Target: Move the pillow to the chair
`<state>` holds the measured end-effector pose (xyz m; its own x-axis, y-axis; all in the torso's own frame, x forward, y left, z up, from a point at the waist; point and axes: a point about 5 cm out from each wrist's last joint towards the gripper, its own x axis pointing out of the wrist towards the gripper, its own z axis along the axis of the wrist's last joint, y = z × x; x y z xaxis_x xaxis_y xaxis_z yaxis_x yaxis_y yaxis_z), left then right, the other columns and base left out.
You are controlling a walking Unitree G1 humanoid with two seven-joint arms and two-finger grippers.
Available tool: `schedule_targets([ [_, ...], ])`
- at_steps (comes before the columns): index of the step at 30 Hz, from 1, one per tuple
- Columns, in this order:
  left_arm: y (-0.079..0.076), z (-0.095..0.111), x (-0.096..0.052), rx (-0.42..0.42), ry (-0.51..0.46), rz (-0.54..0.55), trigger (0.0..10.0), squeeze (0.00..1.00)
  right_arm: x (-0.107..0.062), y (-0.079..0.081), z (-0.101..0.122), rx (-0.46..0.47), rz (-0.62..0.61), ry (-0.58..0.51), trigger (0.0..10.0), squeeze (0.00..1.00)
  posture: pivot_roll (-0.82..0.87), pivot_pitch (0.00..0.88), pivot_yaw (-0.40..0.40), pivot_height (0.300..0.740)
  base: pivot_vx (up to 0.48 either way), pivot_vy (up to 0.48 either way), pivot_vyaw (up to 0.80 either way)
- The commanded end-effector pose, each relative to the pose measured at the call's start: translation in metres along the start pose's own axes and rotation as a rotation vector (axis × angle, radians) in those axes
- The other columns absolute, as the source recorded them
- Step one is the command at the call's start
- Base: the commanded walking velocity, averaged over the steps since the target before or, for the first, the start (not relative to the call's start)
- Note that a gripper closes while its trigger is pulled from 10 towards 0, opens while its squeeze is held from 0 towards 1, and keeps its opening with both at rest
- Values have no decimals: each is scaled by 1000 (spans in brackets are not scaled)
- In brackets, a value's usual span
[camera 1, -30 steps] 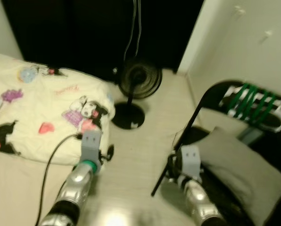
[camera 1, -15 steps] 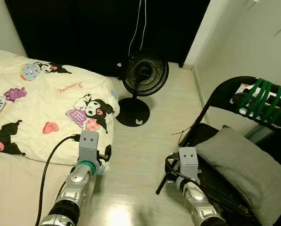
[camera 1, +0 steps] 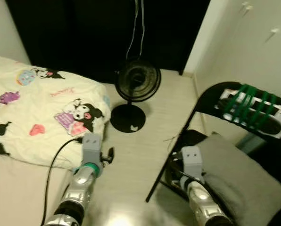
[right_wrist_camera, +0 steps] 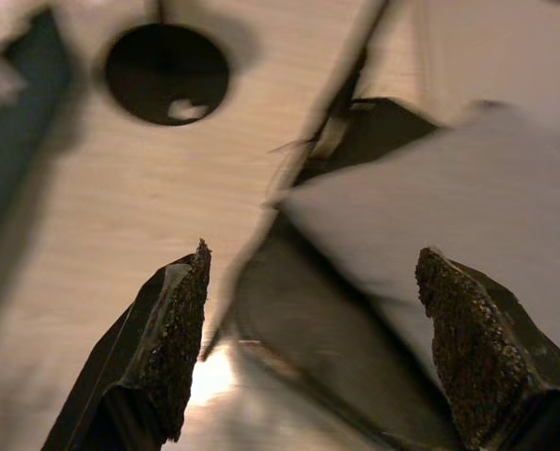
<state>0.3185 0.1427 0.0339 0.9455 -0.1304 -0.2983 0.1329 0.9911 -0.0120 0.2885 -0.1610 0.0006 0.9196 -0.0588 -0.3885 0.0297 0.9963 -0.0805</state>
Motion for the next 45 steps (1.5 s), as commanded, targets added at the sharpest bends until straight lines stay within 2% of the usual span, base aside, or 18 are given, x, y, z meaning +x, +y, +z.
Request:
schedule_targets([
  [1,1,-7,-2,2,24,2,10000,0,-3,1,-9,6,-2,36,10000,0,-23,12,-23,740,0,-480,0],
  [5,1,-6,-2,7,19,-1,10000,0,-3,1,-10,6,-3,36,10000,0,-23,14,-23,740,0,0,0],
  [10,0,-10,-2,-36,58,-5,10000,0,-3,1,-10,7,-3,37,10000,0,-24,13,-19,740,0,480,0],
  [16,2,-11,-2,29,58,17,10000,0,-4,1,-12,8,-4,44,10000,0,-23,16,-13,740,0,0,0],
  [22,2,-13,-3,40,62,10,10000,0,-6,2,-17,11,0,58,10000,0,-21,14,-8,740,0,0,0],
  [26,-2,-26,-6,106,136,-31,10000,0,-10,2,-31,21,8,119,10000,0,-12,12,0,740,0,0,0],
  [27,-2,-30,-7,148,155,-42,10000,0,-11,2,-34,22,7,130,10000,0,-12,12,0,740,0,0,0],
  [29,5,-34,-9,209,201,-34,10000,0,-14,-5,-41,70,-32,163,10000,0,-4,0,59,740,0,0,0],
  [30,5,-34,-9,209,201,-34,10000,0,-14,-5,-41,70,-32,163,10000,0,-4,0,59,740,0,0,0],
  [35,9,-37,-9,316,240,-49,10000,0,-16,-12,-48,112,-74,217,10000,0,90,0,88,740,0,0,0],
  [36,6,-34,-7,367,237,-96,10000,0,-14,-9,-45,111,-60,212,10000,0,44,0,79,740,0,0,0],
  [39,5,-32,-6,377,231,-113,10000,0,-13,-7,-44,114,-57,208,10000,0,31,0,68,740,0,0,0],
  [40,3,-35,-7,328,236,-89,10000,0,-15,-4,-47,132,-59,223,10000,0,18,0,52,740,0,0,0],
  [41,3,-35,-7,328,236,-89,10000,0,-15,-4,-47,132,-59,223,10000,0,18,0,52,740,0,0,0],
  [42,4,-50,-13,244,287,-39,10000,0,-18,2,-54,116,-50,258,10000,0,-2,0,76,740,0,0,0],
  [43,4,-50,-13,244,287,-39,10000,0,-18,2,-54,116,-50,258,10000,0,-2,0,76,740,0,0,0],
  [44,3,-77,-29,186,386,-2,10000,0,-24,10,-63,77,-33,295,10000,0,-23,0,89,740,0,0,0],
  [45,3,-77,-29,186,386,-2,10000,0,-24,10,-63,77,-33,295,10000,0,-23,0,89,740,0,0,0],
])
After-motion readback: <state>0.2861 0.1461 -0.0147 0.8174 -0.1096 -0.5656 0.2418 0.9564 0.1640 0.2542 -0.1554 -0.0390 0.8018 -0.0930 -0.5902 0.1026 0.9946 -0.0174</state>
